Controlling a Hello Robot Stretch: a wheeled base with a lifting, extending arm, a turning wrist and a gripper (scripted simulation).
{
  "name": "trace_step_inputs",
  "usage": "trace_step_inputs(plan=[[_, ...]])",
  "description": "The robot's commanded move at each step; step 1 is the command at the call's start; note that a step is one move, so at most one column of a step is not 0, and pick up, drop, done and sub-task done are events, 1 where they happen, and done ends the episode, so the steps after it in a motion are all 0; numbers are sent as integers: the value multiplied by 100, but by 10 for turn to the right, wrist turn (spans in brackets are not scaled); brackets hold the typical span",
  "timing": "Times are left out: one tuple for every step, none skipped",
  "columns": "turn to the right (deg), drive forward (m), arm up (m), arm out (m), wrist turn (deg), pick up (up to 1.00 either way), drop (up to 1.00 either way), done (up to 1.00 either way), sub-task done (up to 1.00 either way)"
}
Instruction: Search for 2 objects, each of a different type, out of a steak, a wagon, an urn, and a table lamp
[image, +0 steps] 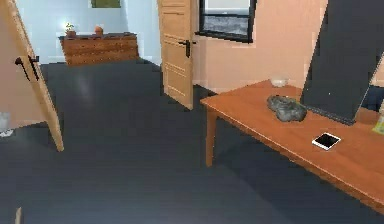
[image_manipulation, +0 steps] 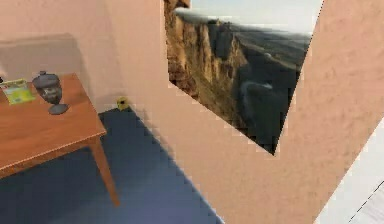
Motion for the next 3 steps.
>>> trace_step_inputs(plan=[[0, 55, 0, 0, 0, 0, 0, 0, 0], [-270, 0, 0, 0, 0, 0, 0, 0, 0], [0, 5, 0, 0, 0, 0, 0, 0, 0]])
